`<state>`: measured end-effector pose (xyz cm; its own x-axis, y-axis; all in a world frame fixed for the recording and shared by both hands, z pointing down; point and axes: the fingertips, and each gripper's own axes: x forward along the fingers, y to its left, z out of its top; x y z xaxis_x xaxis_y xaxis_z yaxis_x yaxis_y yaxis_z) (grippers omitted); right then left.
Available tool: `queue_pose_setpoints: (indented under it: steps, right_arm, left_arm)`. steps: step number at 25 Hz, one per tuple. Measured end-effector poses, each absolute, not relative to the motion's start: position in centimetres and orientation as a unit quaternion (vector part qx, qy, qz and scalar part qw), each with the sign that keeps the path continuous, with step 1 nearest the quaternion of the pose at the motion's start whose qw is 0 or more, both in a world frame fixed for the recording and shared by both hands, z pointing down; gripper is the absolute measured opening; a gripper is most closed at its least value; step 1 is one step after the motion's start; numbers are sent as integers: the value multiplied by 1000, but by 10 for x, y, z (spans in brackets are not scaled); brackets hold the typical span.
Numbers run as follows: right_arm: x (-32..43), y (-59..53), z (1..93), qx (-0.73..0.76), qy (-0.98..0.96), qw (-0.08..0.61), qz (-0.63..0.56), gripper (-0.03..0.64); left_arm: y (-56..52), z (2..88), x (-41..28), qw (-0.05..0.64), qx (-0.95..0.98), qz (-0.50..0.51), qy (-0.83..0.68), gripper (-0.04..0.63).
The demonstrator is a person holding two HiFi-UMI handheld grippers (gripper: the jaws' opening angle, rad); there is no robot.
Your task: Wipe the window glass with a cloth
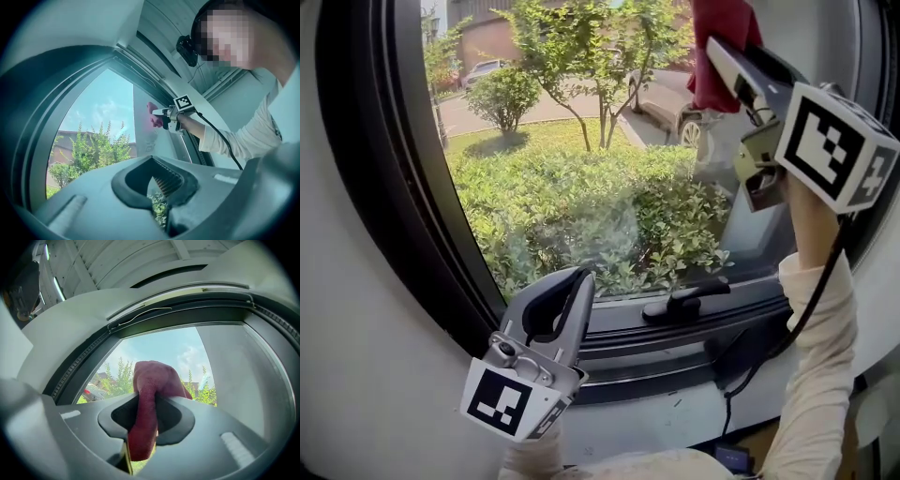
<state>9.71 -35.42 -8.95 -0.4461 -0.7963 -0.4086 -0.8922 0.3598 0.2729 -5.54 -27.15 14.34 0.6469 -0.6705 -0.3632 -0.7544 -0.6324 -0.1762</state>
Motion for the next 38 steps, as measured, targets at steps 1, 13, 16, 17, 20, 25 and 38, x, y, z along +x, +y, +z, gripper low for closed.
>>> queue_pose_setpoints:
  steps: [1,13,16,17,20,25,38]
  right_arm:
    - [95,-354,-83,-516,818,103,232,112]
    - [-3,-351,-37,-460,857,81,217,112]
    - [-44,-348,-37,-442,865,69,228,112]
    - [-56,-347,-36,-436,867,65,232,113]
    - [-90,-344,-30,-419,876,58,233,114]
    - [-130,-342,-16,-392,891,42,224,112]
    - [-81,-343,15,-408,883,22,231,112]
  left_arm:
    - [-271,145,-58,158,-893,133,401,2]
    - [-259,145,-88,165,-882,140,419,2]
    - [-251,138,-96,168,-878,147,424,0]
    - [-249,136,-99,171,-876,150,425,2]
    - [-242,136,-108,175,-872,153,430,2]
    - [-234,131,-108,179,-867,154,438,2]
    - [-229,125,-91,204,-861,152,441,1]
